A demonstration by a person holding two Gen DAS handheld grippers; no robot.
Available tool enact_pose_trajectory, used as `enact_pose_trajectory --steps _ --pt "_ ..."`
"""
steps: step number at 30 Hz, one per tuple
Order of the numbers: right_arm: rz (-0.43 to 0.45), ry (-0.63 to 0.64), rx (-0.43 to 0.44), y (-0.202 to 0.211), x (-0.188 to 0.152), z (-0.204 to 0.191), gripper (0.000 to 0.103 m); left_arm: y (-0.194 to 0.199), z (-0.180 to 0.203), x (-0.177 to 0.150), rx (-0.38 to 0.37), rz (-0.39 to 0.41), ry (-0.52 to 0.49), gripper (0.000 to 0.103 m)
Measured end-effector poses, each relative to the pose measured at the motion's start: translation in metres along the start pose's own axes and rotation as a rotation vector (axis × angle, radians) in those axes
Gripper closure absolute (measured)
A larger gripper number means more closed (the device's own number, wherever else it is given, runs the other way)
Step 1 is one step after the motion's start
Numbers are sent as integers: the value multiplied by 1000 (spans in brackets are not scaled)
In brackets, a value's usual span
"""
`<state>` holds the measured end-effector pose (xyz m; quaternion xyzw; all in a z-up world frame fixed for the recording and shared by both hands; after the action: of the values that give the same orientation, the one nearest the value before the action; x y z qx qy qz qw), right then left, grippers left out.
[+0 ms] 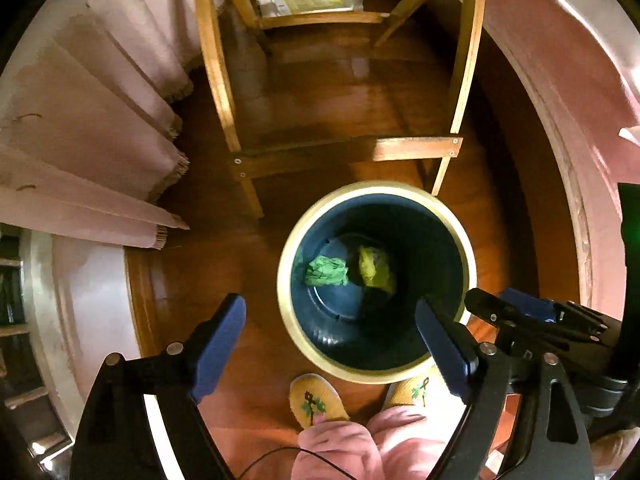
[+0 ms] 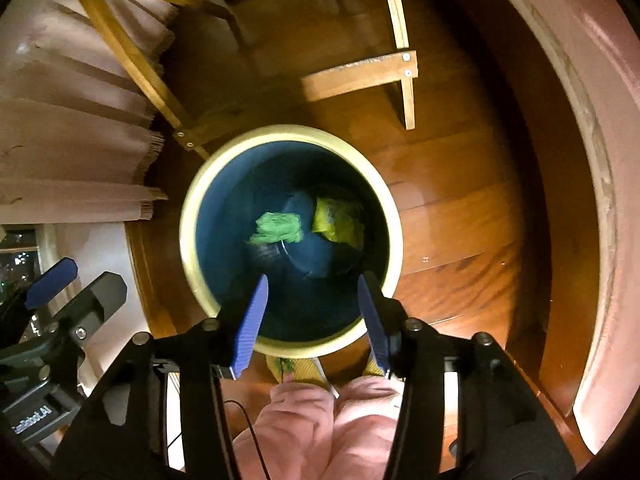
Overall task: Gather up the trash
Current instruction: 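Raise both tools back toward the table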
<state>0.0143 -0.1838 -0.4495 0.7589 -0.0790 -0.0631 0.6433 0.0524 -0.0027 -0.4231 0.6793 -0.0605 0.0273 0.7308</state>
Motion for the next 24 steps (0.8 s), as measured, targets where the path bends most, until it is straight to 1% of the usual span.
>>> enact_pose_trajectory --steps 1,6,10,17,24 --pt "2 3 2 8 0 -2 55 10 0 0 3 6 4 15" --pt "31 10 31 71 -6 -19 55 84 -2 7 15 64 14 15" --pt "60 18 47 132 -12 -31 55 157 0 19 12 130 13 15" --pt "117 42 53 236 -21 -46 55 281 5 41 -20 244 -27 15" --pt "228 49 48 340 -20 -62 55 384 14 58 -32 360 -126 15"
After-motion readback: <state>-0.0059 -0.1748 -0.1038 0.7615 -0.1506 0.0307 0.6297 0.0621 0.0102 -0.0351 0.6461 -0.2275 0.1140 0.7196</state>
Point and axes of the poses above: each gripper's, at about its wrist camera, not at the fingertips, and y roughly against the way its jaws point, z to its right, x to its top, the point moved 5 cm from there along -y, roughly the way its jaws point, and after that the axes turned 1 degree about -x, right-handed, at the moved point
